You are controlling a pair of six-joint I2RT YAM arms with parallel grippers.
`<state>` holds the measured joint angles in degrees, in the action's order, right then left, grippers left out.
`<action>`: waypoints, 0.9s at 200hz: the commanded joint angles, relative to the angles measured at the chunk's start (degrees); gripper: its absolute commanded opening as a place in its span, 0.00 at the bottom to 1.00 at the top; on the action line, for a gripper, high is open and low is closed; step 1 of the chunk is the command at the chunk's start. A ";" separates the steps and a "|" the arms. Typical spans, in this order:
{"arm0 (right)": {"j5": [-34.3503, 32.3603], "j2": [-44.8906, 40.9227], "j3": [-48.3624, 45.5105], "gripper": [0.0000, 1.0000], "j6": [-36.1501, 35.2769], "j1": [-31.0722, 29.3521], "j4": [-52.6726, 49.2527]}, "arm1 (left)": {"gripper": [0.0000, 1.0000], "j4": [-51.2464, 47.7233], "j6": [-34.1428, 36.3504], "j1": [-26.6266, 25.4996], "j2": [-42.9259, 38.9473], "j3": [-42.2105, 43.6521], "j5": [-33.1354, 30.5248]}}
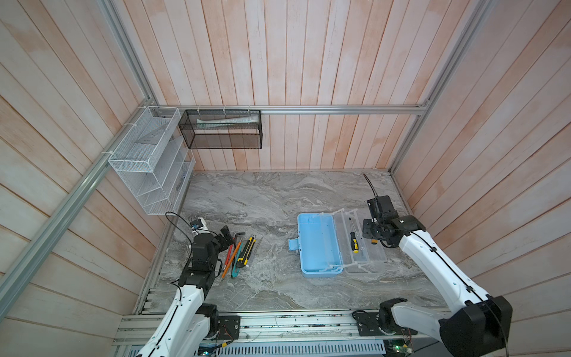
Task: Pack the tool kit
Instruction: 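Lower the screwdriver into the lid compartment and open the right gripper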
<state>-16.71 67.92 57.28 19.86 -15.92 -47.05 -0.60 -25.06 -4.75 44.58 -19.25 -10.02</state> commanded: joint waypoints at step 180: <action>3.72 5.07 4.28 0.29 -4.09 0.13 -0.50 | 1.00 0.28 0.00 0.36 0.93 0.13 0.08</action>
<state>-13.37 72.23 58.15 17.04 -15.92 -45.71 -0.60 -25.06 -4.75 45.34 -19.25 -10.04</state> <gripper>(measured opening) 0.279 0.996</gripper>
